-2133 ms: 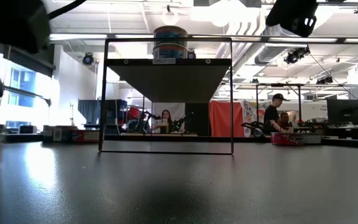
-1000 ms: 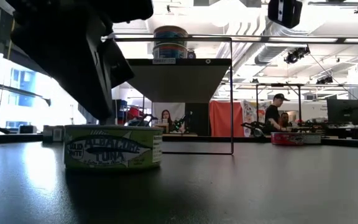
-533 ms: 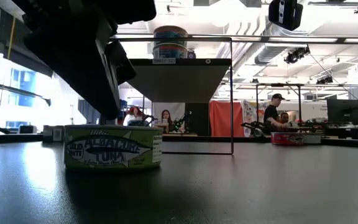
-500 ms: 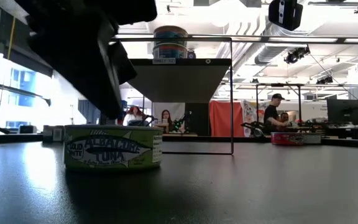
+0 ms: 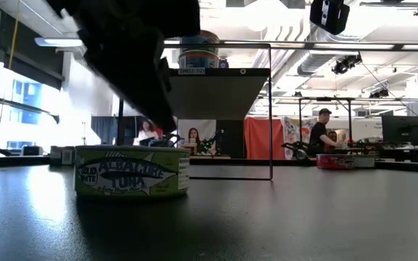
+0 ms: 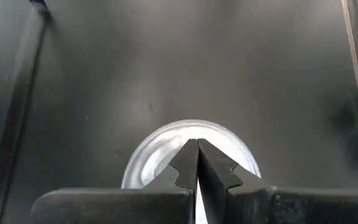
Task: Stack canned seafood by type on shelf
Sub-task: Stack the green tuna can on top of the green tuna can on the shelf
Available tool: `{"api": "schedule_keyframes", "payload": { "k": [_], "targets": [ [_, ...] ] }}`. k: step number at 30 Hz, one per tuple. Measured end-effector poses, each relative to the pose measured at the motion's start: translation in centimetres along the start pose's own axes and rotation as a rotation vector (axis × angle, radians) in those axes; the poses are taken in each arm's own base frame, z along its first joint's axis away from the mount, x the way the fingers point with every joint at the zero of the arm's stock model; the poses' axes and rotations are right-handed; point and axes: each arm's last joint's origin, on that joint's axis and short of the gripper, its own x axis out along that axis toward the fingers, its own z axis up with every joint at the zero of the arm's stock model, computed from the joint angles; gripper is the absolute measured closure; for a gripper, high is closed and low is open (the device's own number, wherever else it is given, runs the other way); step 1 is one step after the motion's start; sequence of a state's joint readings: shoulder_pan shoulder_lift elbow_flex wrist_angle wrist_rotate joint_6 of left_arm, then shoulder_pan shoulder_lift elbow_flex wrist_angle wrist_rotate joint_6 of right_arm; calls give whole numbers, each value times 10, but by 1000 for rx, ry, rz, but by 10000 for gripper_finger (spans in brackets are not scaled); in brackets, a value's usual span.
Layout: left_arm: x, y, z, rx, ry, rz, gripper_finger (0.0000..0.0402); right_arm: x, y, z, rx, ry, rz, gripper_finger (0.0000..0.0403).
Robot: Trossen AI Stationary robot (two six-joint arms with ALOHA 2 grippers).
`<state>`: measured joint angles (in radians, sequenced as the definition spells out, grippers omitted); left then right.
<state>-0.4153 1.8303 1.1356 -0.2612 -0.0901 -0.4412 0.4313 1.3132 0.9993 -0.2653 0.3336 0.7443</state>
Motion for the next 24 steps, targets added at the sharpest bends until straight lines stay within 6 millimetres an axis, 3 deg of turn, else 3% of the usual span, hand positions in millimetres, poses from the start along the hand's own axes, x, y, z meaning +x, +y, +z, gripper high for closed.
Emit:
{"api": "schedule_keyframes", "payload": {
  "k": [8, 18, 24],
  "targets": [
    [-27, -11, 21, 9, -71, -26, 401, 0, -1, -1, -15, 7, -7, 402],
    [-51, -55, 2, 34, -74, -101, 402, 0, -1, -1, 11, 6, -6, 402],
    [-54, -63, -3, -15, -64, -129, 401, 4, -1, -3, 11, 6, -23, 402]
  ]
}}
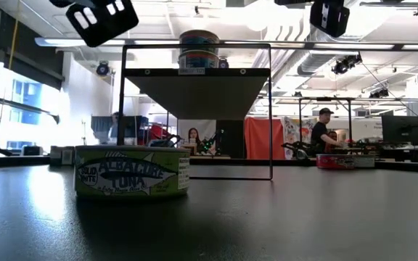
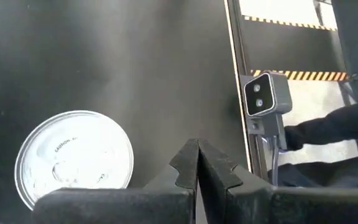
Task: Stack canned seafood by type on shelf
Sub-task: Stack the green tuna can on top of the green tuna can on the shelf
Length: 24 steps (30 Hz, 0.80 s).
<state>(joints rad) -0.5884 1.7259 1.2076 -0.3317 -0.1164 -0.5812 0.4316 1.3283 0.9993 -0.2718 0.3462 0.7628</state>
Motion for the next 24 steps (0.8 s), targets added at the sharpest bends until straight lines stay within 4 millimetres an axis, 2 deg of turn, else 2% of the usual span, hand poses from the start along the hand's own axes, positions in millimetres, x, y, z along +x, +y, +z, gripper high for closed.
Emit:
{"api": "schedule_keyframes", "payload": {
  "k": [5, 8, 11, 14, 17, 21, 24],
  "targets": [
    [-19, 8, 15, -3, -53, -35, 401, 12, 0, -7, 32, 37, -19, 402],
    [-43, 15, 24, 5, -89, -33, 401, 15, 1, -11, 8, 108, 31, 402],
    [-70, 19, 24, 2, -125, 23, 401, 13, 5, -15, 3, 130, 60, 402],
    [-87, 23, 10, -29, -180, 43, 402, 10, 11, -21, 7, 148, 78, 402],
    [-95, 30, -9, -108, -246, 11, 401, 6, 17, -28, 20, 144, 66, 403],
    [-91, 41, -36, -209, -313, -46, 401, 2, 22, -36, 51, 119, 27, 403],
    [-83, 48, -48, -271, -338, -77, 401, 1, 24, -40, 85, 106, 1, 403]
  ]
}}
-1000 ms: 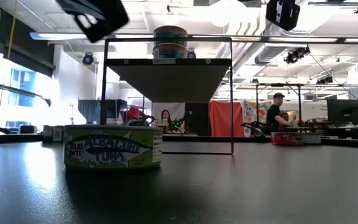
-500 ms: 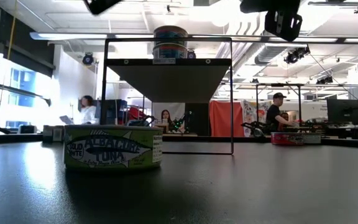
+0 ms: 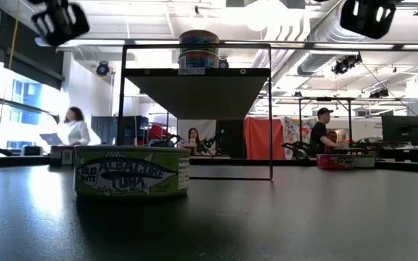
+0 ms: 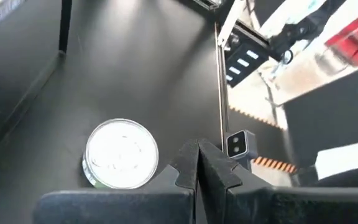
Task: Stack canned seafood by type on shelf
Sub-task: Stack the green tuna can on top of the green tuna can on the shelf
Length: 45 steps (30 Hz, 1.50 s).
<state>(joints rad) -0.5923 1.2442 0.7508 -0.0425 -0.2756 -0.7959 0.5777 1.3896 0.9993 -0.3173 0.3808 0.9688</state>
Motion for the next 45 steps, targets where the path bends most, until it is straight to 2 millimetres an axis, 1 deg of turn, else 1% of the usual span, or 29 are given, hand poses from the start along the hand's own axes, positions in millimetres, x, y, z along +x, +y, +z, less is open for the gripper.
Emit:
{"api": "schedule_keyframes", "payload": {
  "k": [4, 9, 12, 16, 19, 21, 23, 26, 28, 31, 33, 36, 41, 45],
  "targets": [
    [7, 8, -10, -38, 1, 4, 402, 8, 0, -6, 38, 6, -29, 403],
    [13, 9, -17, -30, 24, 15, 401, 29, -2, -19, 133, 75, -71, 403],
    [17, 4, -23, -21, 30, -5, 401, 45, -4, -32, 203, 195, -68, 403],
    [28, -2, -43, -19, 50, 23, 402, 71, -4, -54, 247, 343, -63, 403],
    [42, -4, -58, -6, 51, 37, 402, 93, -7, -69, 294, 358, -84, 403],
    [53, -3, -64, 3, 36, 42, 401, 108, -8, -74, 335, 337, -58, 403],
    [65, -2, -64, 34, 25, 54, 401, 123, -7, -74, 365, 300, 2, 403],
    [80, 1, -62, 154, 33, 129, 401, 142, -7, -73, 403, 220, 81, 403],
    [90, 0, -58, 258, 56, 163, 401, 151, -9, -71, 407, 181, 89, 403],
    [101, -3, -52, 407, 141, 199, 401, 159, -13, -68, 391, 177, 58, 403],
    [103, -2, -52, 449, 200, 245, 401, 163, -14, -65, 381, 172, 43, 403],
    [104, -3, -52, 467, 239, 272, 401, 169, -19, -58, 380, 150, 14, 403],
    [100, 2, -64, 515, 309, 317, 402, 176, -23, -43, 408, 88, -6, 403],
    [100, 2, -66, 555, 319, 330, 401, 178, -26, -38, 407, 61, -45, 403]
  ]
}}
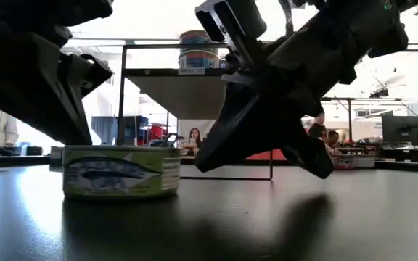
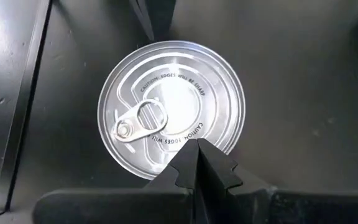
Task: Stack canned seafood by type on shelf
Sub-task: Stack the green tuna can on top of the green tuna can on the shelf
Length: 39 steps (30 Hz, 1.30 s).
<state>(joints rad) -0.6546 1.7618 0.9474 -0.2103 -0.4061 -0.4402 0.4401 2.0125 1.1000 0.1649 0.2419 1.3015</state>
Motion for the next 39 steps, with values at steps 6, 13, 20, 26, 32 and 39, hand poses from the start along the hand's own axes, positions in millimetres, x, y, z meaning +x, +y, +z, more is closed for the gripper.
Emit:
{"api": "schedule_keyframes", "payload": {
  "k": [6, 13, 20, 26, 32, 39],
  "targets": [
    [4, 2, 0, -2, -2, 20, 402, 1, -2, 3, 4, -4, -14, 403],
    [13, -1, -2, -35, -13, 24, 402, 1, -1, 4, 25, -50, -13, 403],
    [19, -8, 4, -23, -81, -39, 402, 0, 3, 6, 46, -75, 37, 403],
    [20, -6, 5, 16, -83, -43, 402, -16, 20, 8, 51, -85, 121, 403],
    [26, 2, -1, 105, -52, 49, 401, -23, 30, 7, 37, -39, 191, 403],
    [30, 11, 0, 78, -24, 72, 401, -25, 32, 4, 35, -45, 204, 403]
  ]
}}
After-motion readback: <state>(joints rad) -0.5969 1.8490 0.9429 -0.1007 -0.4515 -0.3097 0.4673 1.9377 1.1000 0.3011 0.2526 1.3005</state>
